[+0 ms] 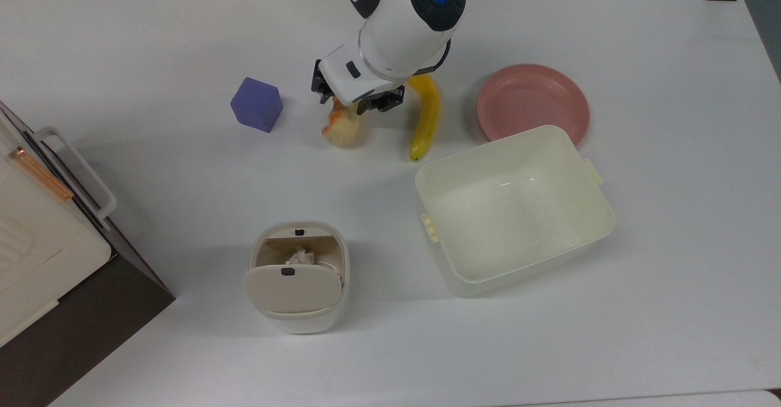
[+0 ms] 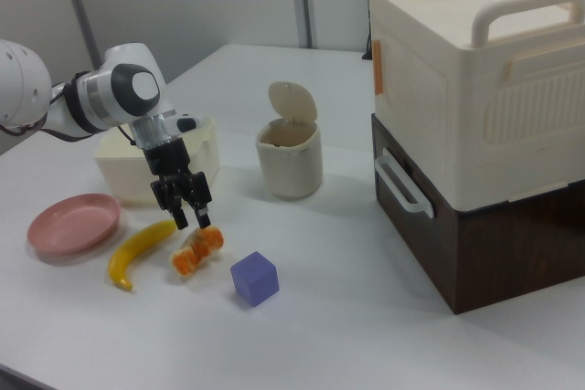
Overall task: Put the bread on the table
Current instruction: 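Lower the bread roll onto the table and open the gripper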
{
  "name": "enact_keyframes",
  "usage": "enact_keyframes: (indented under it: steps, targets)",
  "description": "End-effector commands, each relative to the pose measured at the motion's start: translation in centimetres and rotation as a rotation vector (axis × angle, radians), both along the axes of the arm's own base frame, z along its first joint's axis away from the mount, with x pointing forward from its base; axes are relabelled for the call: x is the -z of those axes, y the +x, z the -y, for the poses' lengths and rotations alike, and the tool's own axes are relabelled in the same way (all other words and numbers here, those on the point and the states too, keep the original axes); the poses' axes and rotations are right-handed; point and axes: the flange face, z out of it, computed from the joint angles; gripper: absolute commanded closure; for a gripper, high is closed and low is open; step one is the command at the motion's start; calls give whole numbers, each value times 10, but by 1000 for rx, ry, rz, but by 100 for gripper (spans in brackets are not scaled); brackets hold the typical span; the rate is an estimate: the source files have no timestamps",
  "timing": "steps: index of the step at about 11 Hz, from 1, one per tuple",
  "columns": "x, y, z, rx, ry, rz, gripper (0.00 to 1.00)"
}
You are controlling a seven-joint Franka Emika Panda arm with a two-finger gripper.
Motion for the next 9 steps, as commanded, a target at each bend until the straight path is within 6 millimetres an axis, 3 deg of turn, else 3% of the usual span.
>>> enact_keyframes:
  steps: [1,6,9]
  targets:
    - [-5,-4,1,-23,-19,14,0]
    - [-18,2,3,24,-11,57,0]
    - [-86,18,29,171,125,173,0]
